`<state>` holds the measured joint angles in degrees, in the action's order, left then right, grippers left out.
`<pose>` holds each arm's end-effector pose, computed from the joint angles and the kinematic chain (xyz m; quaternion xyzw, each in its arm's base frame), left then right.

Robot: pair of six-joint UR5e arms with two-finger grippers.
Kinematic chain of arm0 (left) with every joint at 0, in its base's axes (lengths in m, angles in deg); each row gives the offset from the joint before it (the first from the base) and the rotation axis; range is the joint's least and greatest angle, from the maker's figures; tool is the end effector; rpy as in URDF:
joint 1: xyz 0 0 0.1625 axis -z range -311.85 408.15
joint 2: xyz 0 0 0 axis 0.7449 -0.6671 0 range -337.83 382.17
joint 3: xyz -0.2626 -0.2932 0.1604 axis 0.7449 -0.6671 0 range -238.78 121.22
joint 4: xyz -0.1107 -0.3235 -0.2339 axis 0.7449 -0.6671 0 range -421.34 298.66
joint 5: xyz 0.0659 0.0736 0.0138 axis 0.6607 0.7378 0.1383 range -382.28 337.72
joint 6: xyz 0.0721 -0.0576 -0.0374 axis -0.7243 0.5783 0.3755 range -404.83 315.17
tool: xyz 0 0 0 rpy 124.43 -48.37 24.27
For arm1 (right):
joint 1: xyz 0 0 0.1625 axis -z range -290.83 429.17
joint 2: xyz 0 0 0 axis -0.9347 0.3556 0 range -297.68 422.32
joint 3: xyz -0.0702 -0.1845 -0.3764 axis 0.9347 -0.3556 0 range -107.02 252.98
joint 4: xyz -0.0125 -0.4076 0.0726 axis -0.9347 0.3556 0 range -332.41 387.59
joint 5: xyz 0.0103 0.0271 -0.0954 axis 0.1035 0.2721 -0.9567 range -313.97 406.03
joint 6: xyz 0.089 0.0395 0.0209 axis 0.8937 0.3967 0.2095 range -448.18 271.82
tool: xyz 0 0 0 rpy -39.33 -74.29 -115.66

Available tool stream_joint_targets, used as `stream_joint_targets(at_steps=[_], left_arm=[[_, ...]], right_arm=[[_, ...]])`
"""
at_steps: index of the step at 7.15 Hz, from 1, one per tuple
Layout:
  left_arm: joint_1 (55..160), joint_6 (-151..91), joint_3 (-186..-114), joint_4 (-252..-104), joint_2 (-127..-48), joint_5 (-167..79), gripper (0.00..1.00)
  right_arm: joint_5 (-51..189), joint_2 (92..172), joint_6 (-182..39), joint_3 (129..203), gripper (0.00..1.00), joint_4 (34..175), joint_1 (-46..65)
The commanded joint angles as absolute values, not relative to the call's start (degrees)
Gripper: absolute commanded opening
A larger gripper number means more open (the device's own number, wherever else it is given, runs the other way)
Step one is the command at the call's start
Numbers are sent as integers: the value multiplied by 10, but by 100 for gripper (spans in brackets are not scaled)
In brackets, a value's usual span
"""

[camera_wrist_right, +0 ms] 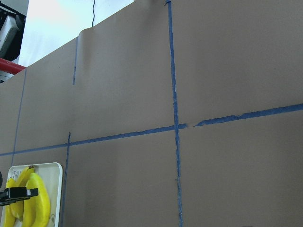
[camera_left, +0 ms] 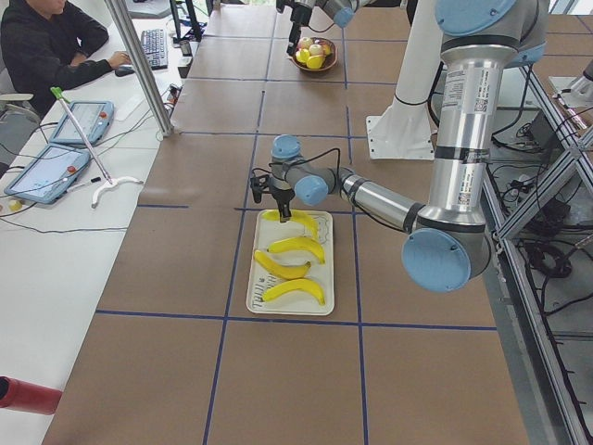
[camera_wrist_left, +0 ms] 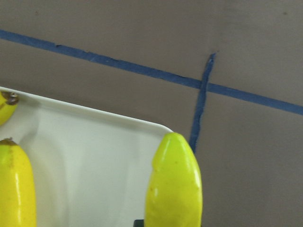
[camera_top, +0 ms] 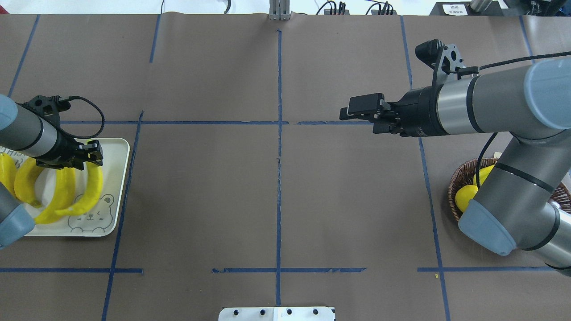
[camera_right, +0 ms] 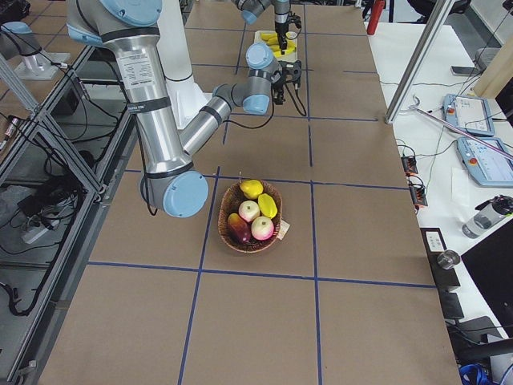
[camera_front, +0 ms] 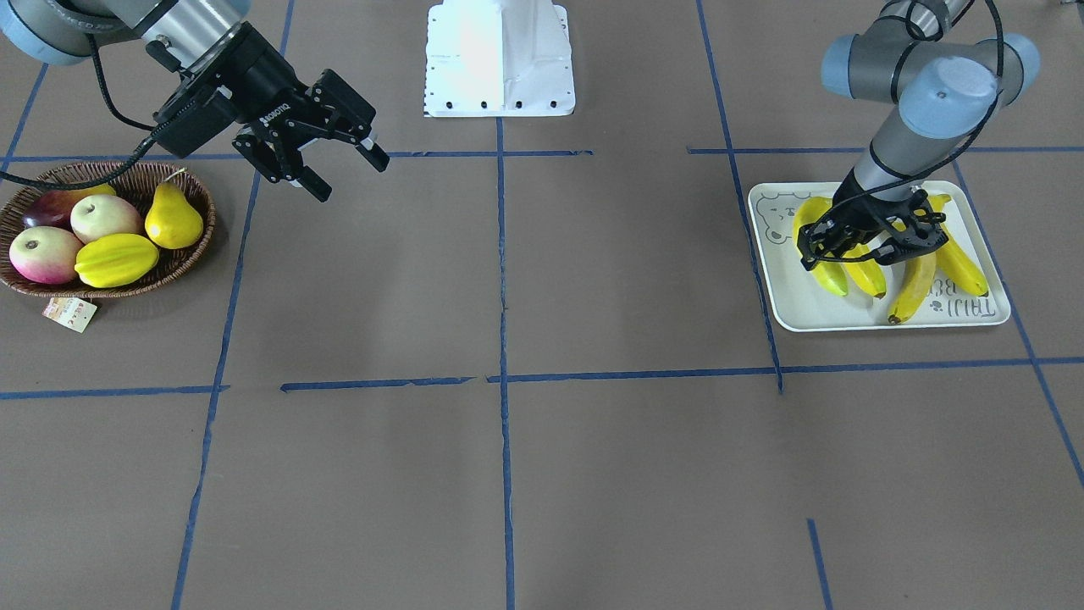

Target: Transfer all bananas from basket to plate

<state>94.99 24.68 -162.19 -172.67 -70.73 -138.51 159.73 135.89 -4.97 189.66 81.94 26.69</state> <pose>0.2984 -0.4488 0.4867 -0.0046 0.3805 -0.1388 0.9143 -0.3172 -0.4169 0.2222 0.1146 -0.6306 0.1078 0.7600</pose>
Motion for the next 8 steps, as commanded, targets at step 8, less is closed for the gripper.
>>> stream_joint_targets(at_steps=[8], left_arm=[[1199,-213,-1636,-1604,-709,-1451,100]], right_arm=[[1863,1412,-813,1749,100,1175,-101]])
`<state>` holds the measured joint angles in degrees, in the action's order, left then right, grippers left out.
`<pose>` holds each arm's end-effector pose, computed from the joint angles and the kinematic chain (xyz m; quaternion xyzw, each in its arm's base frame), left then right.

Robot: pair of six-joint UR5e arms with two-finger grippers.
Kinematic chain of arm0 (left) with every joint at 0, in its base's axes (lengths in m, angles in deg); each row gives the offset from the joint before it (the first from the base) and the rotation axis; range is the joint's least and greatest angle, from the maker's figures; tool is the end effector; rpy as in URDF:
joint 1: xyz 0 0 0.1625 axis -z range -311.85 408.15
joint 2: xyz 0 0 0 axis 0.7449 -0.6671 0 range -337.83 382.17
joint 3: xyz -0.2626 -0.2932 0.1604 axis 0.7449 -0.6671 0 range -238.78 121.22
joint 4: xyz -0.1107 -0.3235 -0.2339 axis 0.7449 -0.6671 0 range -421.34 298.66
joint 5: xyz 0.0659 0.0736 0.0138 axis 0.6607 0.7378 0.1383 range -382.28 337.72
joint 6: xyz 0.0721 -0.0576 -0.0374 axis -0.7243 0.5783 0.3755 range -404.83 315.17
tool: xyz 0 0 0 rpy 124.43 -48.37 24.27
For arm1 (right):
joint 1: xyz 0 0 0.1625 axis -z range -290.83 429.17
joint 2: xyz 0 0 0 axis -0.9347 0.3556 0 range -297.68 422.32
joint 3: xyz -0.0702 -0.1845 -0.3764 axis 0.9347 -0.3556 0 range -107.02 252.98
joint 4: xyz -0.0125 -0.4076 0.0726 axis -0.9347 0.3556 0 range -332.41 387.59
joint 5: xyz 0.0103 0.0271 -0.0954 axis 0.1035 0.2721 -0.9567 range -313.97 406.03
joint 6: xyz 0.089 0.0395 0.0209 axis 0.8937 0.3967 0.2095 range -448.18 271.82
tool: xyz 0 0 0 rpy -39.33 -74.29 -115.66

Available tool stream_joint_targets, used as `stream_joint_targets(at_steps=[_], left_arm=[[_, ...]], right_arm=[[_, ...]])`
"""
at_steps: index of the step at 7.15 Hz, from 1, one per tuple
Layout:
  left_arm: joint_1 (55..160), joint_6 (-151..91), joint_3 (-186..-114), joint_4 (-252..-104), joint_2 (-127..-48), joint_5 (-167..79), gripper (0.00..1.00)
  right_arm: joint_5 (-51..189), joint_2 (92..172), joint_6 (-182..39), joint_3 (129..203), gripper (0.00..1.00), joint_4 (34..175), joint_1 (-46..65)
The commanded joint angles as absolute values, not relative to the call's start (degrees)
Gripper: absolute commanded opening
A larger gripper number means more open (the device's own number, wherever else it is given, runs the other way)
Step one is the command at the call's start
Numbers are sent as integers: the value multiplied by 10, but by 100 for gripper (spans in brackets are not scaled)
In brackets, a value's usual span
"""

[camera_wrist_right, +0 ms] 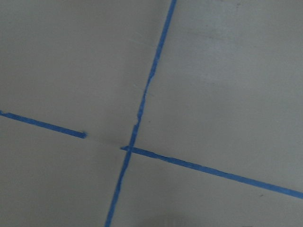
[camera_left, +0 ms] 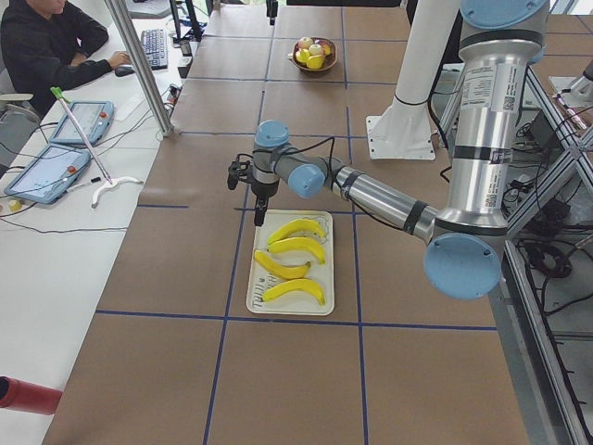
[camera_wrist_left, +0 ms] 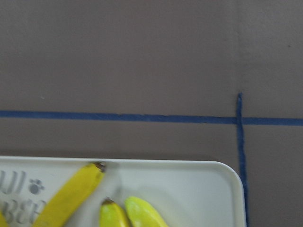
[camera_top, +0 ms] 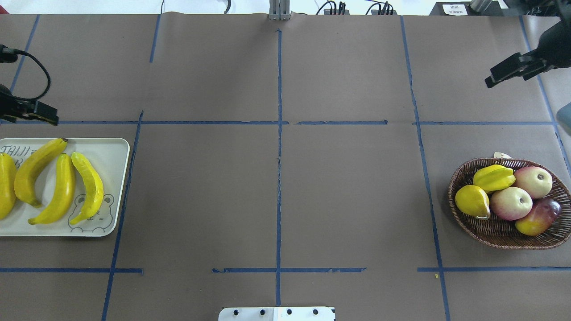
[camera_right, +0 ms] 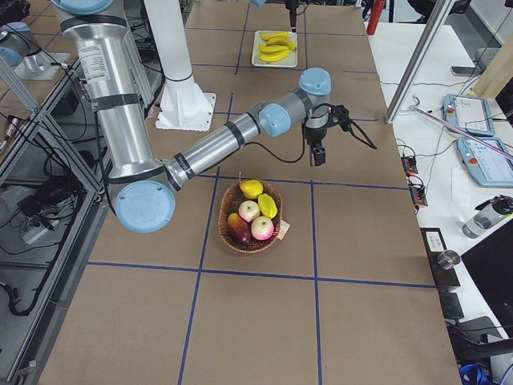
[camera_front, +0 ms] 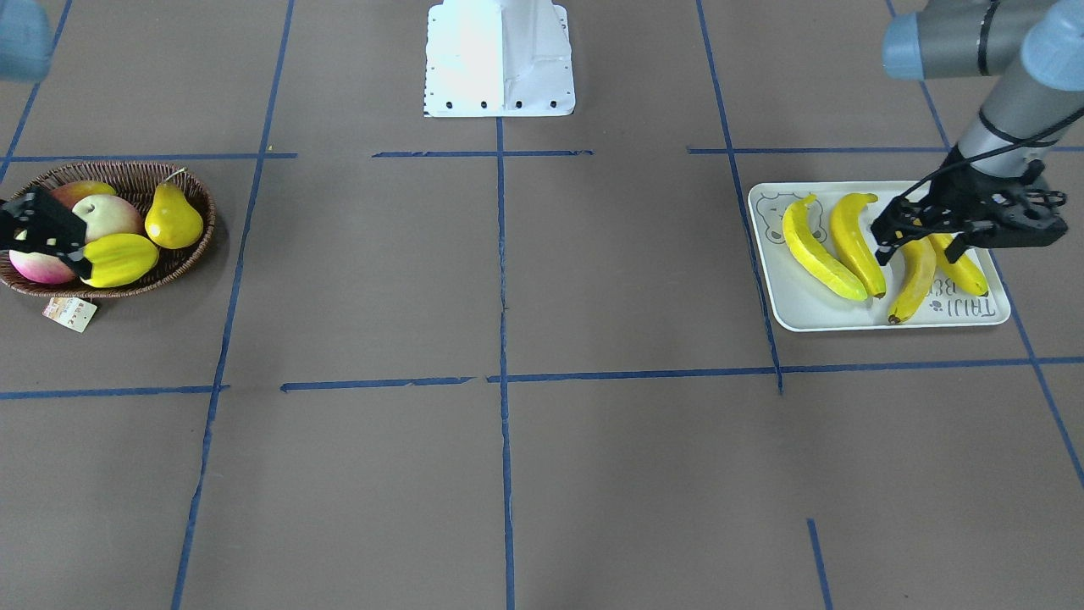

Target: Transfer all bananas from basket to plate

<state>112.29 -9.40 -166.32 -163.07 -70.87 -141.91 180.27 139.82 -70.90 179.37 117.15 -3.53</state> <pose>0.1513 -0.5049 0.4689 0.1063 0.3484 -0.0065 0.9313 -0.1048 -0.5510 0.4014 0.1156 -0.4175 -0.0955 0.8962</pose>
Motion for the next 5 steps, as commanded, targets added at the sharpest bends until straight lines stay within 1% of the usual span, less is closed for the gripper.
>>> stream_joint_targets(at_steps=[1,3,4,5], left_arm=[[1264,-304,-1589,-1591,-709,-1493,100],[1358,-432,-1511,-1546,-710,-1565,100],[1380,-447,-1510,-1531,-707,-1567,100],[1391,-453,-1517,-1505,-701,-1585,100]], right_arm=[[1867,1438,-839,1744,100,1178,-126],[1874,1496,-885,1748,100,1177,-171],[1882,1499,-878,1758,100,1175,-175],[1868,1507,-877,1743,100,1174,-175]])
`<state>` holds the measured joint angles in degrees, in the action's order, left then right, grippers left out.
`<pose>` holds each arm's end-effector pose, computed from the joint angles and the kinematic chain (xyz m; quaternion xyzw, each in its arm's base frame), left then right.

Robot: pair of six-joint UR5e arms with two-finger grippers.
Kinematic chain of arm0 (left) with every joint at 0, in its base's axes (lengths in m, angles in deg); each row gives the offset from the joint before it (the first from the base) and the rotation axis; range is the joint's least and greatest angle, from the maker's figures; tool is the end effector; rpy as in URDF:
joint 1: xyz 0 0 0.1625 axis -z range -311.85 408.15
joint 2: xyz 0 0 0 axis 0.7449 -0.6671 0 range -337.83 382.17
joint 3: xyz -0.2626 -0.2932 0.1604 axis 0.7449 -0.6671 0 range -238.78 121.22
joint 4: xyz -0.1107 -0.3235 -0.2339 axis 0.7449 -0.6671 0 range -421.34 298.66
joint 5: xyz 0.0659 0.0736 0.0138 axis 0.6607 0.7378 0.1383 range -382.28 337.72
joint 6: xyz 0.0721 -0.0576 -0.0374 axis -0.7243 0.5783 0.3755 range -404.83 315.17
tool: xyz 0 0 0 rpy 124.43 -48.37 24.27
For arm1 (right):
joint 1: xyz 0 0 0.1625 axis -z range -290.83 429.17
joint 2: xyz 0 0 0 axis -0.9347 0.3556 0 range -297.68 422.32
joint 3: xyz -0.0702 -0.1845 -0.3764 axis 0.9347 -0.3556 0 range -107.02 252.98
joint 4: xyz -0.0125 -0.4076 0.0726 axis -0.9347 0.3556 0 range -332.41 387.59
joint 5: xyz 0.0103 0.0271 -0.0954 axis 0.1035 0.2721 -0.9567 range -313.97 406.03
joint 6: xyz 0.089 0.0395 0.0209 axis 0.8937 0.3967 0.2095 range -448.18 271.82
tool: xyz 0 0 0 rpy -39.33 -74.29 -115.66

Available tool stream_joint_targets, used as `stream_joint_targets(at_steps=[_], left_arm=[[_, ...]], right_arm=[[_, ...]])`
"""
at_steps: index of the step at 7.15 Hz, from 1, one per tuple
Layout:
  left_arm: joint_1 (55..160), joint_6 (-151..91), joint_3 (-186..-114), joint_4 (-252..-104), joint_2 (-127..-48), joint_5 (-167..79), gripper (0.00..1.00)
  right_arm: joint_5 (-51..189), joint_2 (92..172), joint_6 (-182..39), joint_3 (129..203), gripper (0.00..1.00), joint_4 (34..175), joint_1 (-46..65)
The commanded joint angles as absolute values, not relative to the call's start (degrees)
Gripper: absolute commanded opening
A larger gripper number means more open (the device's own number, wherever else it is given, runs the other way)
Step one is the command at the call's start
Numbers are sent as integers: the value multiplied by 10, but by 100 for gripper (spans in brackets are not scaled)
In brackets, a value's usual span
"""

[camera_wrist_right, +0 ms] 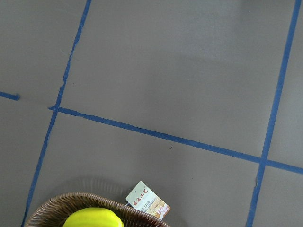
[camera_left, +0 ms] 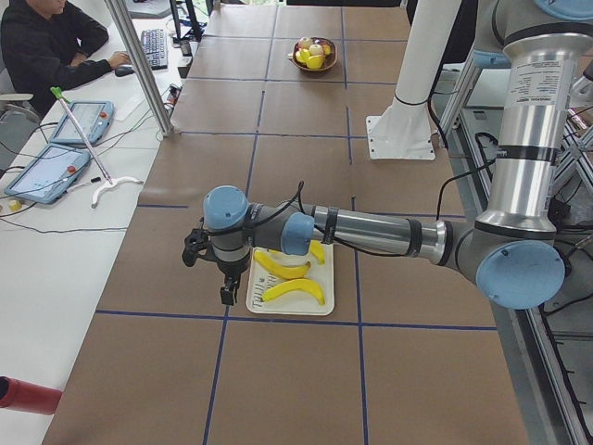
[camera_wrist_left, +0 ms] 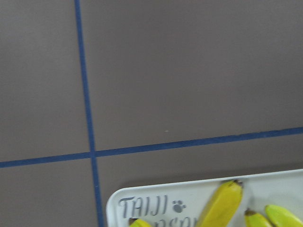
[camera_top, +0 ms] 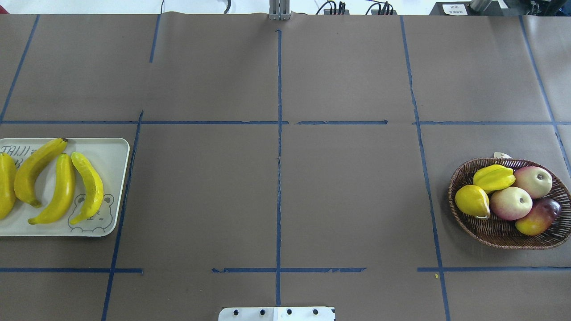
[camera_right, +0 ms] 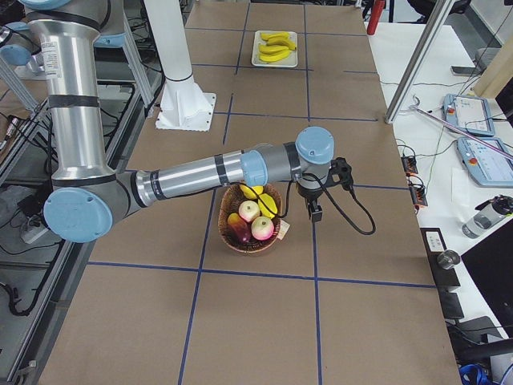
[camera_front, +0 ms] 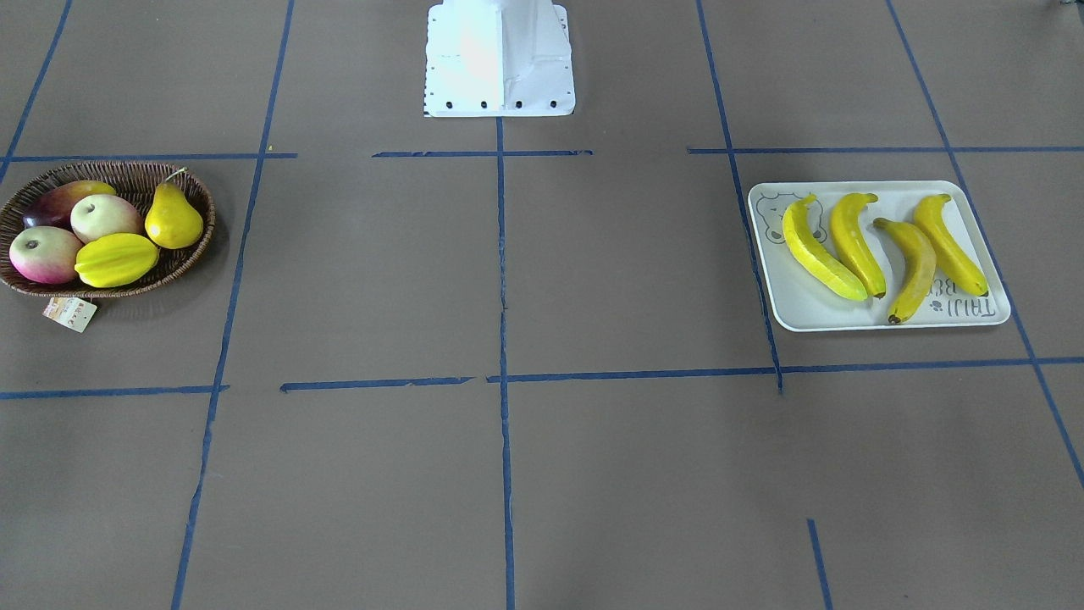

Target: Transfer all bananas from basket to plate

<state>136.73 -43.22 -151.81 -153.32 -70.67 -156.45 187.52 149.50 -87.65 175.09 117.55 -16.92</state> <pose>-0.0510 -0.5212 0.6040 0.0535 0.3766 0.0243 0.9245 0.0203 -0.5148 0.5202 0.1005 -0.4349 -0.0829 0.8910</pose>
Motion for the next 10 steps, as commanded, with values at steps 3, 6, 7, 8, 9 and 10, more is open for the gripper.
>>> stream_joint_targets(at_steps=[3,6,7,8,9,10], left_arm=[[1399,-451,-1579,-1477,-631,-1612,100],[1397,-447,-1552,-1486,-642,-1612,100],[1396,-447,-1551,-1485,-647,-1614,100],[1396,-446,-1552,-1485,-650,-1614,100],[1396,-446,-1543,-1487,-654,-1613,100],[1396,-446,-1535,-1487,-661,-1613,100]], right_arm=[[1851,1527,-885,1682,100,1171,-176],[1854,1527,-884,1632,100,1171,-217],[1857,1526,-884,1630,100,1173,-243],[1855,1531,-878,1639,100,1170,-244],[1859,1545,-877,1646,100,1175,-244],[1860,1573,-877,1683,100,1177,-244]])
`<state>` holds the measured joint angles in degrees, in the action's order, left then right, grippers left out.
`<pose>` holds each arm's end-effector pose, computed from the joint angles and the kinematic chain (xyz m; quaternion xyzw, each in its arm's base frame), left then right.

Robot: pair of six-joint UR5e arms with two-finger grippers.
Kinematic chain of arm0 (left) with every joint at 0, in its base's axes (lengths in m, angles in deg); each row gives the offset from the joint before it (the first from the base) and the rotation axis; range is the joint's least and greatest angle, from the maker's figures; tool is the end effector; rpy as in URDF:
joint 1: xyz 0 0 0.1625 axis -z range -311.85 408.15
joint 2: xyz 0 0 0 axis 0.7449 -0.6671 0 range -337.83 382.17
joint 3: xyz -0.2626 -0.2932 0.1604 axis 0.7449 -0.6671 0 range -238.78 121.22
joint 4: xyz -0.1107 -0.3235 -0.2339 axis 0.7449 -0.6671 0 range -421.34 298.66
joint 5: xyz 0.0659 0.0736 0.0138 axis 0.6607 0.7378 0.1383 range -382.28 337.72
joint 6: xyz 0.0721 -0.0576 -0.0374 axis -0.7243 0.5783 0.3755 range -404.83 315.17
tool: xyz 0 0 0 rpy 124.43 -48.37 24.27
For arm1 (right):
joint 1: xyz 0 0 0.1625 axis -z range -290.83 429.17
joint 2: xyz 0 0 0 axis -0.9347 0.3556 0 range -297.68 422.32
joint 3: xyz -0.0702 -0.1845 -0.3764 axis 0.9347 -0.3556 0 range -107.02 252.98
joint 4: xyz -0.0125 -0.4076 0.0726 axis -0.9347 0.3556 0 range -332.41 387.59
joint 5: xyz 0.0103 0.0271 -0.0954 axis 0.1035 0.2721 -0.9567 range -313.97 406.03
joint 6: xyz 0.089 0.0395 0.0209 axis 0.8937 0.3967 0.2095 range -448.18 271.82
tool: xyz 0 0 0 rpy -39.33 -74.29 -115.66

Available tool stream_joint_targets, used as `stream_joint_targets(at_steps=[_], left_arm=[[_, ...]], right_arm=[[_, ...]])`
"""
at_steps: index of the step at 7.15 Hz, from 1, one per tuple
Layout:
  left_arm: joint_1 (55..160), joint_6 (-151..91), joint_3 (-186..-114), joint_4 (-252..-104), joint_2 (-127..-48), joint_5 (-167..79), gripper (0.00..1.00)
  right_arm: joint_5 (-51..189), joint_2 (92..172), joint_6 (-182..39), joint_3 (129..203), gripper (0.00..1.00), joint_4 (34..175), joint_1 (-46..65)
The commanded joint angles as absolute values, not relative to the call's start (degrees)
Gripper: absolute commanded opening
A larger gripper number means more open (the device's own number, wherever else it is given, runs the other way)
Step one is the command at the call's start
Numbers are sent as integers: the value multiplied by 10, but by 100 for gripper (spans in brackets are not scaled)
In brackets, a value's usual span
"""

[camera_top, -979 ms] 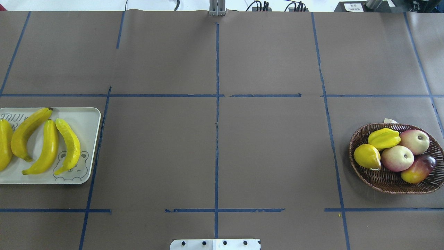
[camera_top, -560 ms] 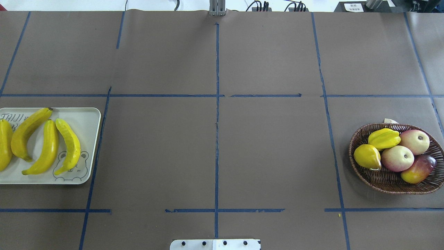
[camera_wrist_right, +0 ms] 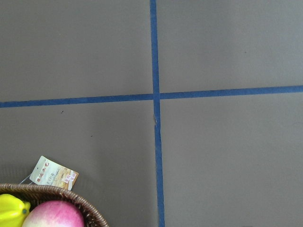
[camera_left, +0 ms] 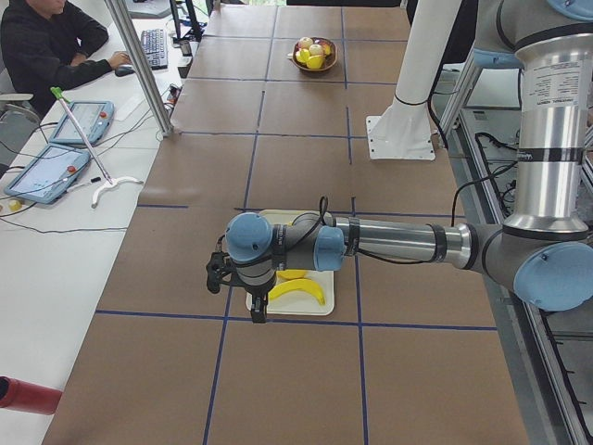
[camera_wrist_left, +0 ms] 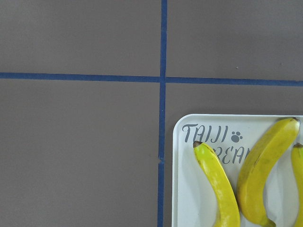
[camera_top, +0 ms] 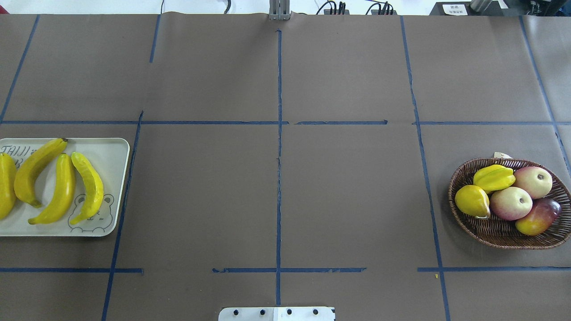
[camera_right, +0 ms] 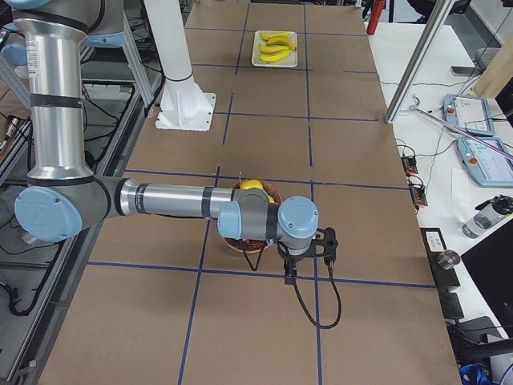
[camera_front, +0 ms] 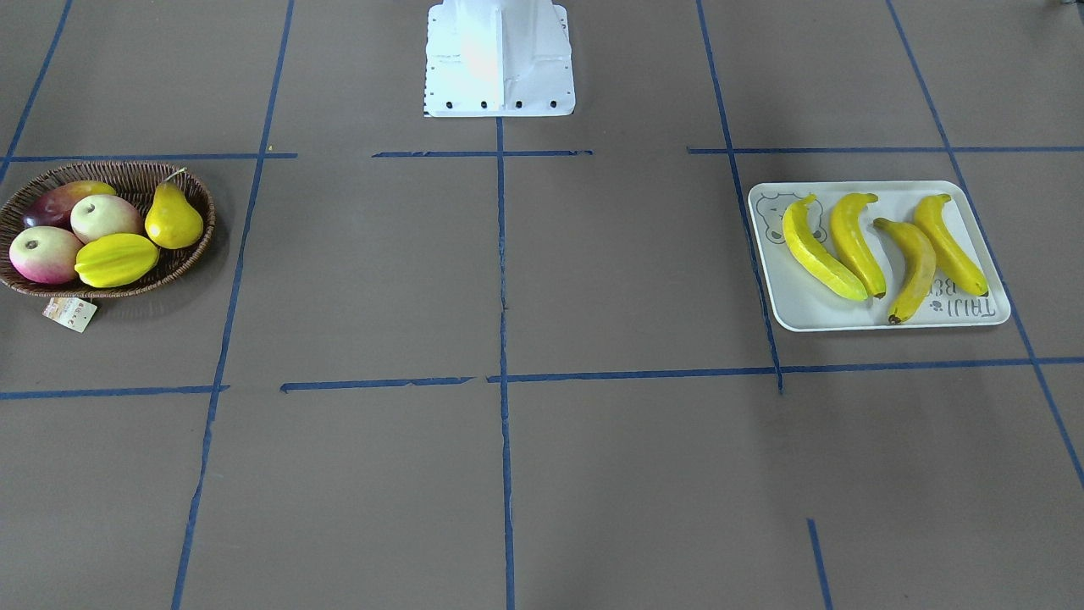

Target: Transfer all bananas from basket to plate

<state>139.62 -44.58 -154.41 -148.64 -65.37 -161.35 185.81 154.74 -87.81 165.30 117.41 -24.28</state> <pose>-0.0702 -0.4720 0.6299 0.0082 0.4152 -0.0119 0.9096 0.0856 -0.4697 0.6521 0.0119 -0.4207 0.0300 0.9066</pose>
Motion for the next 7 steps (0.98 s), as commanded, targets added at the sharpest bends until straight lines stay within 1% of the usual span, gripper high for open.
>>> stream_joint_targets(at_steps=[1,7], left_arm=[[1396,-446,-1532,-1487,-663,-1613,100],[1396,-447,-1525,-1487,-678,-1612,100]], right_arm=[[1862,1597,-876,1707,100,1177,-244],[1859,1593,-876,1695,100,1178,-244]])
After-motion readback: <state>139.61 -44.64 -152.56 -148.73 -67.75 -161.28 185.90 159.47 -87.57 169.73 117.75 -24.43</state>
